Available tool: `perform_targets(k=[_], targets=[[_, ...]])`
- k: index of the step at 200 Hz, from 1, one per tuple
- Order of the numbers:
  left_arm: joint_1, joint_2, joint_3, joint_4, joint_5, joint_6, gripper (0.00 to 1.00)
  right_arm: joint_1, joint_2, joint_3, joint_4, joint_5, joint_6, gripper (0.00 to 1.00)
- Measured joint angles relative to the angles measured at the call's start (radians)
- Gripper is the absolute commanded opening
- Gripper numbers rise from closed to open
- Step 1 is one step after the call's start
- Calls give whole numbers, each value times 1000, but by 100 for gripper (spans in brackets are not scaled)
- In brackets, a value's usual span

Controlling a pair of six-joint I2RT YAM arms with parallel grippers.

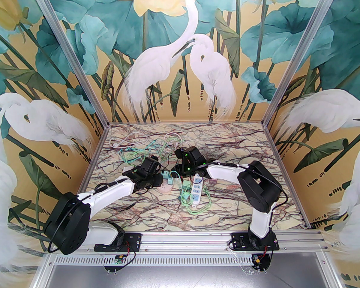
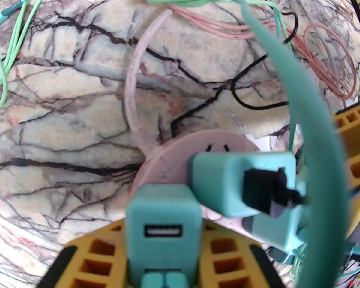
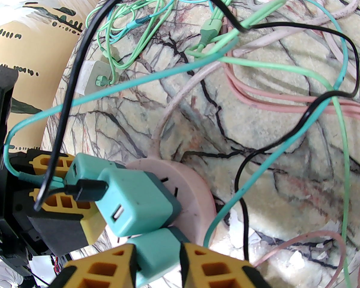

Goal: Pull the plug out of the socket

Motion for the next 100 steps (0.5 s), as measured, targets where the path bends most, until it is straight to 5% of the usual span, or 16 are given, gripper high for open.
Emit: perform_targets(k=[61,100], targets=[[-101,126,140,-109,-180,8,7,-7,0,3,-9,0,0,32],[-113,138,154,-123,-202,8,7,-9,0,5,-16,0,0,32]])
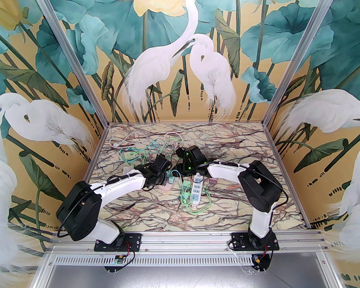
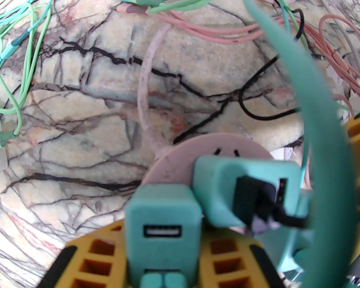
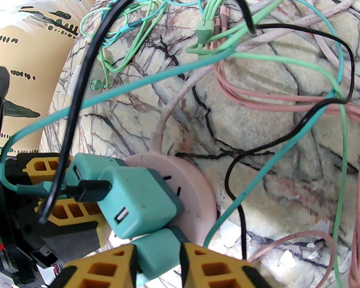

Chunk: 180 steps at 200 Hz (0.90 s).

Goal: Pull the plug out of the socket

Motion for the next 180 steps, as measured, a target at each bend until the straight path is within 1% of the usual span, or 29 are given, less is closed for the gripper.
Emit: perform_targets(k=[22,62,94,110,132,156,180], targets=[[13,-11,-5,1,22,-5,6,0,0,0,0,0,0,32],[124,-101,-68,19,196,-20,7,2,8,6,13,11,0,32],[146,-117,-82,15,234,-29,7,6,13,11,28,24,0,32],[143,-117,-82,15,264,-31,6,6,19,11,18,58,0,32],[97,-116,-82,11,262,-31,6,-3,53,6,-13,103,-1,32],[27,-75,-42,-12,214,-26,3,-2,79,-8,-48,125,-3,32],[3,-35,-14,-26,182,-26,3,-1,78,-7,-50,133,-4,32]])
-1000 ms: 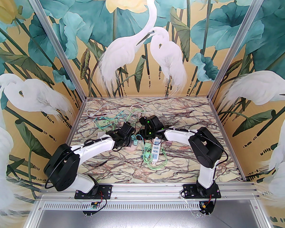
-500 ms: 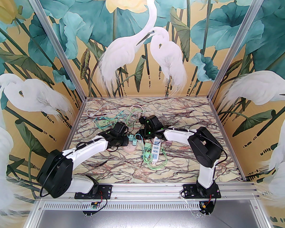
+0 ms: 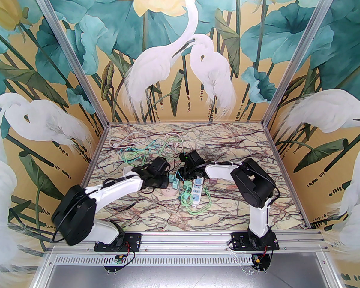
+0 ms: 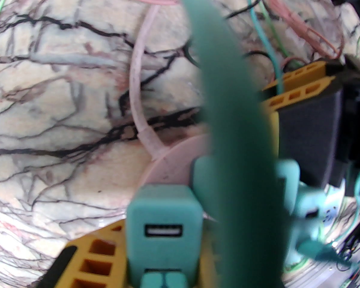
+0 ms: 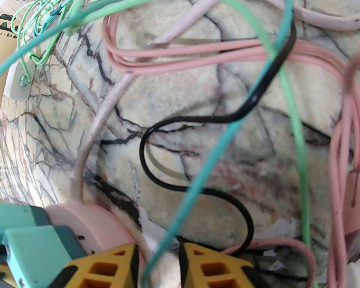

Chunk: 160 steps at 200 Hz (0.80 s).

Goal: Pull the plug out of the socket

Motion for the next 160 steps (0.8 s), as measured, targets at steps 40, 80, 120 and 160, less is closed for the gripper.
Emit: perform_targets(k=[40,80,120,160], targets=[[-3,0,0,0,-22,0,2,-1,-18,-19,9,18,0,31],[-3,0,0,12,-76,0,2,-13,-143,-99,6,21,-7,40],[-3,-2,-5,42,-95,12,2,-22,-253,-106,45,-56,-7,43],[-3,-12,-29,75,-93,54,2,-23,-167,-68,57,-131,-4,43]])
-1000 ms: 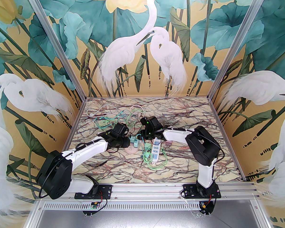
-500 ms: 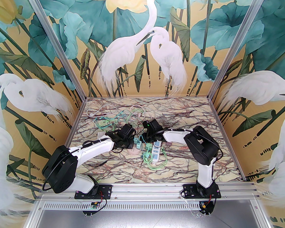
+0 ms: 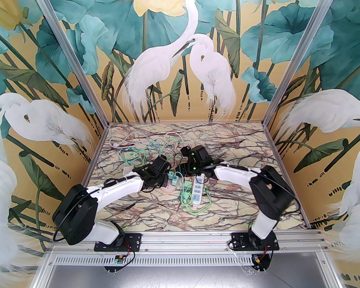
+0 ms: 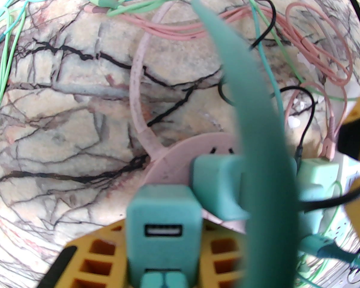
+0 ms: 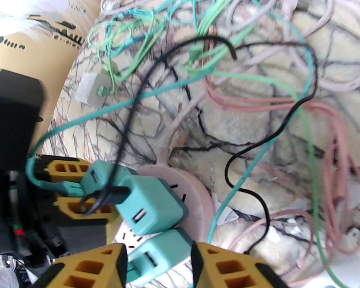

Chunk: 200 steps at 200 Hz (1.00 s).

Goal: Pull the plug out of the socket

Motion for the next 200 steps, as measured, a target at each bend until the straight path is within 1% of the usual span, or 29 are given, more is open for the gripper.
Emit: perform_targets(k=[34,100,160,190,200], targets=[[0,0,-16,31,10,25,2,-2,47,28,-17,-31,1,43],[0,0,-27,59,25,40,2,-10,64,49,-29,-76,3,43],[4,0,-33,77,27,44,0,-48,-1,-23,-43,-113,4,43],[6,0,-33,84,32,44,0,-51,-3,-26,-43,-140,5,43],[6,0,-33,84,32,44,0,-50,-2,-26,-42,-146,5,42]])
